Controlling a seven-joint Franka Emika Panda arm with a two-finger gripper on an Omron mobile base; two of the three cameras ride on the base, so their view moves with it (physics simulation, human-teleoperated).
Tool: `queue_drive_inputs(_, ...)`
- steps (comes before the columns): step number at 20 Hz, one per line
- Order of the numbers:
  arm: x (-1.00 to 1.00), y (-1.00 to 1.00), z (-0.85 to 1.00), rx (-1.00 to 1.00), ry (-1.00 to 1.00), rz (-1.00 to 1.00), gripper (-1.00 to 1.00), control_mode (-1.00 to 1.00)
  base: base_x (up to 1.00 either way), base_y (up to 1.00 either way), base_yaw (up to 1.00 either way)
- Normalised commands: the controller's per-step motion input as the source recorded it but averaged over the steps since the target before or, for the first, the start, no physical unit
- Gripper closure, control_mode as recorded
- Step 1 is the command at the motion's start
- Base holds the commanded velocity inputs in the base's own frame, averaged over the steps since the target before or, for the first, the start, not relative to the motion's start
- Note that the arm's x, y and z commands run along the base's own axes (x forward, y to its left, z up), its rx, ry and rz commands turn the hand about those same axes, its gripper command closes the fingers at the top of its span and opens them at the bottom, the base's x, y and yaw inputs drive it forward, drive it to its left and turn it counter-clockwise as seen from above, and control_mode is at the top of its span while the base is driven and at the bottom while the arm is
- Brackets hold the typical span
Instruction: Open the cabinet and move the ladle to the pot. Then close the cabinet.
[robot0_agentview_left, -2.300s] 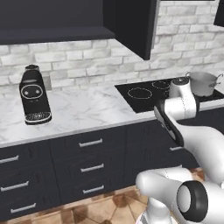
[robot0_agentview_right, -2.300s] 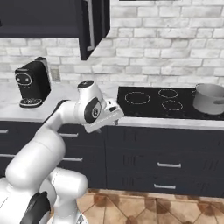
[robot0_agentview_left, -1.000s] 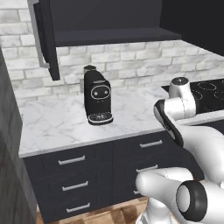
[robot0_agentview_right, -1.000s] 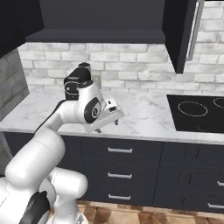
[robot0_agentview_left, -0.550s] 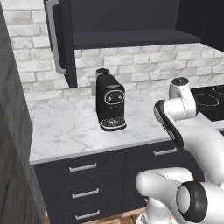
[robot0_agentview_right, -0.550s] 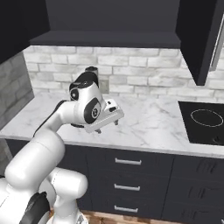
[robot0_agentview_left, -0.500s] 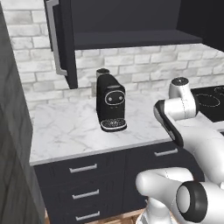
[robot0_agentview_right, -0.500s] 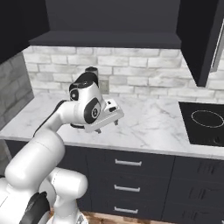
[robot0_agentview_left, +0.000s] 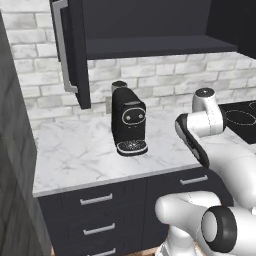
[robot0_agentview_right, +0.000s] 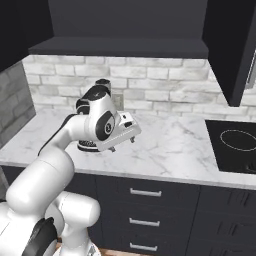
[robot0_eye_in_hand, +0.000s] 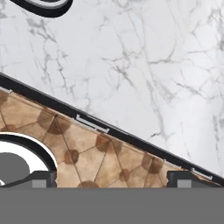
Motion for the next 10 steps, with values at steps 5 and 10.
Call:
queue_drive_inputs(5, 0.00, 0.00, 0.00, 0.00, 0.00, 0.00, -1.00, 1.00, 0.00, -0.29, 0.00)
queue_drive_inputs(10, 0.00, 0.00, 0.00, 0.00, 0.00, 0.00, -1.00, 1.00, 0.00, -0.19, 0.00)
